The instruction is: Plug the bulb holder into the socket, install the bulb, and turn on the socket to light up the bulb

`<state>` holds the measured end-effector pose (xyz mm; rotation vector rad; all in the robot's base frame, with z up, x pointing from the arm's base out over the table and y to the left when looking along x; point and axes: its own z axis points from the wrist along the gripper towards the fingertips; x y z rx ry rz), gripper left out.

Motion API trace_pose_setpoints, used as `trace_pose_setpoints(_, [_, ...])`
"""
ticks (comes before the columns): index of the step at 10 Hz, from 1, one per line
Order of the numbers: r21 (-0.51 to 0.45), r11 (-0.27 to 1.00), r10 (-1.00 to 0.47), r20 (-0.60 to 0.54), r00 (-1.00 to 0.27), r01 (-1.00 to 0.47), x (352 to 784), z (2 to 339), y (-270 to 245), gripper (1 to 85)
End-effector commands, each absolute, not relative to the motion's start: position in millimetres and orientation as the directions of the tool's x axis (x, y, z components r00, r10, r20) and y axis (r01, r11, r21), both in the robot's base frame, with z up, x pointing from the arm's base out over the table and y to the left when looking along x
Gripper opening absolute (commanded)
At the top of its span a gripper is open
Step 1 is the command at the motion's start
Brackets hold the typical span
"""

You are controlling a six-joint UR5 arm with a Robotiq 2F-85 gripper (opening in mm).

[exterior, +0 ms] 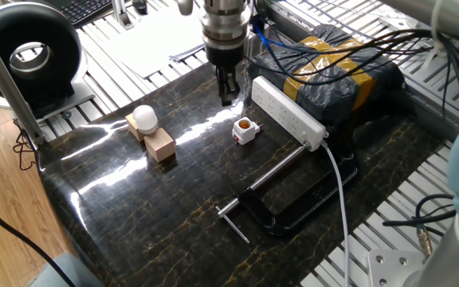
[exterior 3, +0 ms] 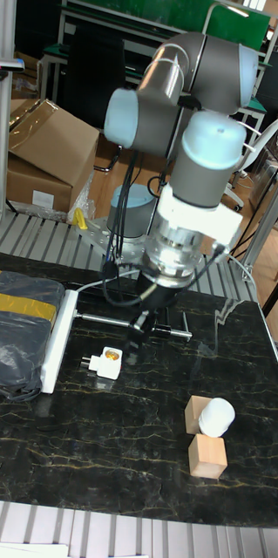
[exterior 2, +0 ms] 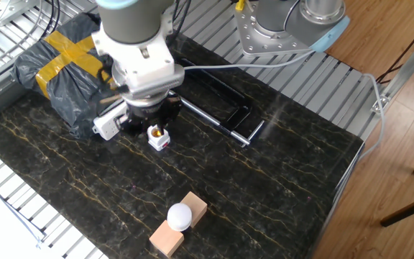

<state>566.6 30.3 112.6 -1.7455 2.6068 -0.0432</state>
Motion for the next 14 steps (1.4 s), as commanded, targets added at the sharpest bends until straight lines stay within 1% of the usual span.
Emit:
trace_pose_setpoints(1, [-0.049,0.222,-0.975,-0.030,-0.221,-0.974,574,89,35,59.3])
trace_pose_setpoints(2, [-0.027,0.214,-0.977,-0.009,-0.214,-0.976,566,85,34,60.0])
trace_pose_setpoints(3, [-0.008,0.184,-0.982,0.041,-0.184,-0.983,557,80,27,60.0])
trace_pose_setpoints(4, [0.000,0.171,-0.984,0.060,-0.170,-0.985,551,74,26,58.7])
trace_pose_setpoints(5, [0.024,0.144,-0.989,0.043,-0.143,-0.989,545,69,33,58.7])
trace_pose_setpoints(7, [0.040,0.142,-0.990,0.020,-0.141,-0.989,537,62,35,58.7])
trace_pose_setpoints(11, [0.018,0.121,-0.991,0.065,-0.120,-0.992,539,56,19,58.0])
trace_pose_setpoints(14, [0.024,0.099,-0.995,0.030,-0.099,-0.995,533,48,10,57.7])
